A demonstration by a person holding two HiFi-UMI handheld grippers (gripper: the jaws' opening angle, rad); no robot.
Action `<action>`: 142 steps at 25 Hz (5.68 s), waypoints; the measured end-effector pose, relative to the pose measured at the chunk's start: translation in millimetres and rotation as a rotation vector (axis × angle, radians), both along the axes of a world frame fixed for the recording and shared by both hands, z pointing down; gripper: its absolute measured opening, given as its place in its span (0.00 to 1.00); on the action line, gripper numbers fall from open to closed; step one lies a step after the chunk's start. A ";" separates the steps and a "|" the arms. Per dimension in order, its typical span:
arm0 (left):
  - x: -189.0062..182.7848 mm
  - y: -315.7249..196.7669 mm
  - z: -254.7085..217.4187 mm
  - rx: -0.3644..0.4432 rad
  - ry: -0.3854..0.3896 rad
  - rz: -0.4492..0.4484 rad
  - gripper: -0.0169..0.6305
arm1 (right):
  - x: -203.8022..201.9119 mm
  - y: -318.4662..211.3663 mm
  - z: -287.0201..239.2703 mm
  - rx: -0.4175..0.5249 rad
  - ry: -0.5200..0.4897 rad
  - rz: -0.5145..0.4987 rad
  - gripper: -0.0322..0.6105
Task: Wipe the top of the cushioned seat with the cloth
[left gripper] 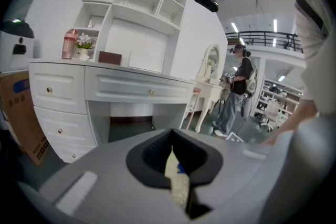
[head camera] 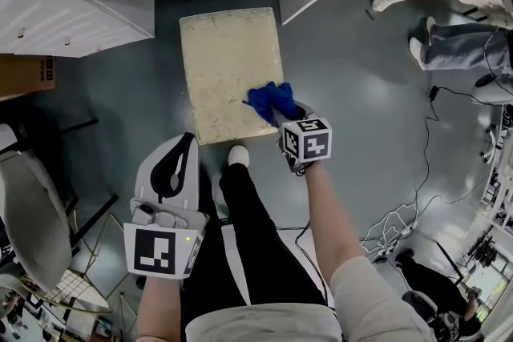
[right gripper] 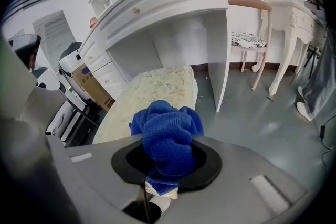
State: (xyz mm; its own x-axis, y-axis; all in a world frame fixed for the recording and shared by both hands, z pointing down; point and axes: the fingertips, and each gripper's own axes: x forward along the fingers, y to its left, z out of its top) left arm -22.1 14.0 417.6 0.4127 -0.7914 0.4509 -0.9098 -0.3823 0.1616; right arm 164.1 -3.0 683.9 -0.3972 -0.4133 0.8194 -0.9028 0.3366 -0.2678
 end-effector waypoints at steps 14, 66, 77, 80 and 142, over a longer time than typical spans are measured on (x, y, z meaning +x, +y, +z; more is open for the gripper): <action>-38.3 17.9 2.0 -0.017 0.002 -0.002 0.03 | -47.4 16.8 -2.6 0.005 0.050 -0.037 0.20; -89.8 32.7 8.9 -0.021 -0.003 0.028 0.03 | -181.0 88.5 -6.5 0.040 -0.039 -0.208 0.20; -41.4 30.5 12.6 -0.028 -0.021 0.070 0.03 | -114.2 91.7 -1.2 0.049 -0.014 -0.193 0.20; -24.3 30.1 12.5 -0.029 -0.022 0.089 0.03 | -83.9 89.7 1.0 0.043 0.000 -0.158 0.20; -19.0 18.6 -225.1 0.192 -0.012 0.373 0.03 | -82.4 76.1 -418.7 0.480 -0.207 0.205 0.17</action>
